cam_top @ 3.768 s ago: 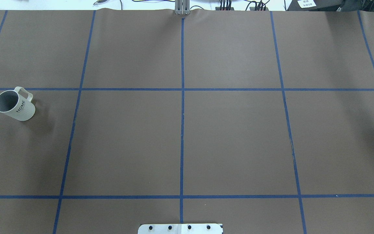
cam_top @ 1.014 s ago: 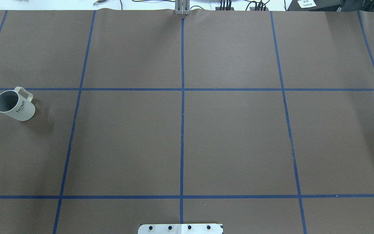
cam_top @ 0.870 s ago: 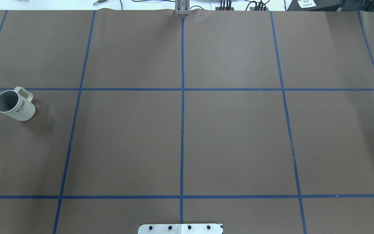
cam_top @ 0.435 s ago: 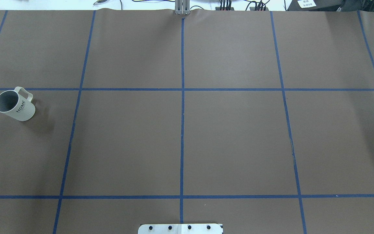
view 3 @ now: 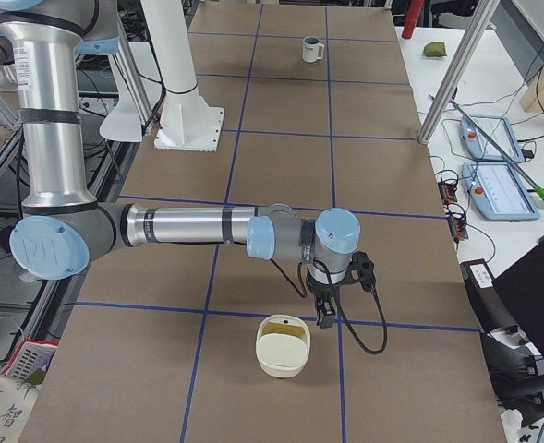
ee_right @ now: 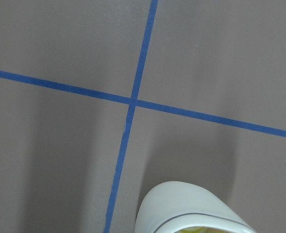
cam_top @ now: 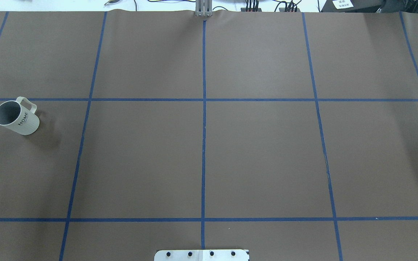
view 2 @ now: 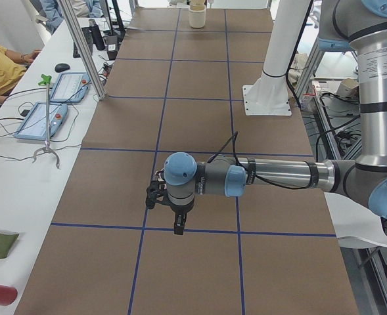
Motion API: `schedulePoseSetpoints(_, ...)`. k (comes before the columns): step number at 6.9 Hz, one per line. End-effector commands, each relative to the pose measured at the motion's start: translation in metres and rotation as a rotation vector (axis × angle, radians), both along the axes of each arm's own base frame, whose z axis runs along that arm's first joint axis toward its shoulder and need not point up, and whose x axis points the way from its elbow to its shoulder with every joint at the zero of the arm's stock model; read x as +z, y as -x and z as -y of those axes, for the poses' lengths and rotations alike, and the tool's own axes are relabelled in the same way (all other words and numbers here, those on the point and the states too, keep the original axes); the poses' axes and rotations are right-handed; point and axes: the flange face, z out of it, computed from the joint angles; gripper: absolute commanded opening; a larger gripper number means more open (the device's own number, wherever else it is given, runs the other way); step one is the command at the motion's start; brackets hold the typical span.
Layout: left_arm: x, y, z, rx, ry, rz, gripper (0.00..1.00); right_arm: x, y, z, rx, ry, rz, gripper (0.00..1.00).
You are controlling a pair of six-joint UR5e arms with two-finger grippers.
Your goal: Left arm hands cup to right arm to dump lemon
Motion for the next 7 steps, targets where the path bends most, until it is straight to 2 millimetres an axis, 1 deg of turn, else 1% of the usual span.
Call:
schedulePoseSetpoints(1,0.0003,0.0,-0.0002,0.0,0.002,0.0,1.0,-0.0006,0.0,0.0005,0.0,-0.001,0.0,1.0)
schedulePoseSetpoints(7,-0.0012,0.0,0.0013,0.0,-0.003,0.0,1.0,-0.0052,0.0,0.0049,0.0,-0.01,0.0,1.0)
